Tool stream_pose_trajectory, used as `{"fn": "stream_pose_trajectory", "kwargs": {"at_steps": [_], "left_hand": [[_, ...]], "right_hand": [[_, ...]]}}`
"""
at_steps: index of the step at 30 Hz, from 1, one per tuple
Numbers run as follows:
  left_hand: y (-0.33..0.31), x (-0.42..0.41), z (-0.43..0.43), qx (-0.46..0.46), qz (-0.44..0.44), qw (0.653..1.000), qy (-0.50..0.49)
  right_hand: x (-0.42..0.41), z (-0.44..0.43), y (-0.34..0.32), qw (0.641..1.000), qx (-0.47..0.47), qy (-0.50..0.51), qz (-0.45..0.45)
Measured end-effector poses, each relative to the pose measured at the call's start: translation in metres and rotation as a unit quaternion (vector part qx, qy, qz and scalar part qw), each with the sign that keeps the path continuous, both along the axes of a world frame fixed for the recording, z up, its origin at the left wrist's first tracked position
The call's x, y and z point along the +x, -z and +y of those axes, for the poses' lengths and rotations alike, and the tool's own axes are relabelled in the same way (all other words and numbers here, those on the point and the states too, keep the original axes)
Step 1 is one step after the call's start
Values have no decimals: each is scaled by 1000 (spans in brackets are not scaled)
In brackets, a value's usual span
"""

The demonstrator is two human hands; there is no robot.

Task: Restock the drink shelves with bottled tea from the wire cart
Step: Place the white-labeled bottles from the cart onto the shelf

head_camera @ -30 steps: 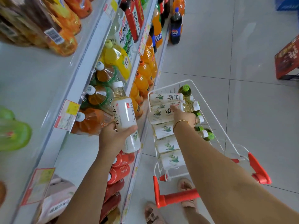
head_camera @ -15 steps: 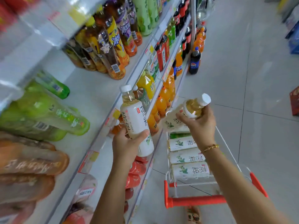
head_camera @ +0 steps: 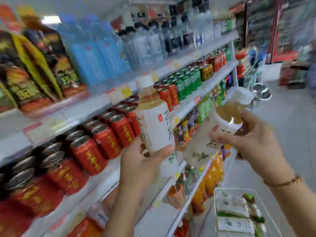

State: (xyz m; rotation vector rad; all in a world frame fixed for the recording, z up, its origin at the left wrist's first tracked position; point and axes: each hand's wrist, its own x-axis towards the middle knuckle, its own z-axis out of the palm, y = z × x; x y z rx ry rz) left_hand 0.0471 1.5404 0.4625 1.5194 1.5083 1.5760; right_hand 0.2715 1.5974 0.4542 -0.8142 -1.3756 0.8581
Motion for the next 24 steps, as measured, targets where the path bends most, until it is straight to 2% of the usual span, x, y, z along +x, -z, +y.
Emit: {"fn": "stream_pose_trajectory", "kwargs": {"at_steps": [8,14,18,24], "left_hand": [[-78,-19,-54,68,10,997,-30],[-96,-14,-56,79,20,992,-93],[-106,-14,-64,92,34,979,-177],[-133,-27,-99,111,66,940,-315]], "right_hand": [[-15,-35,-99,993,102,-56,12],[-27,-24,-131,983,139,-118,20],[-43,-9,-149,970,155,-188,28],[-89,-10,-176,931,182,-315,-6]]}}
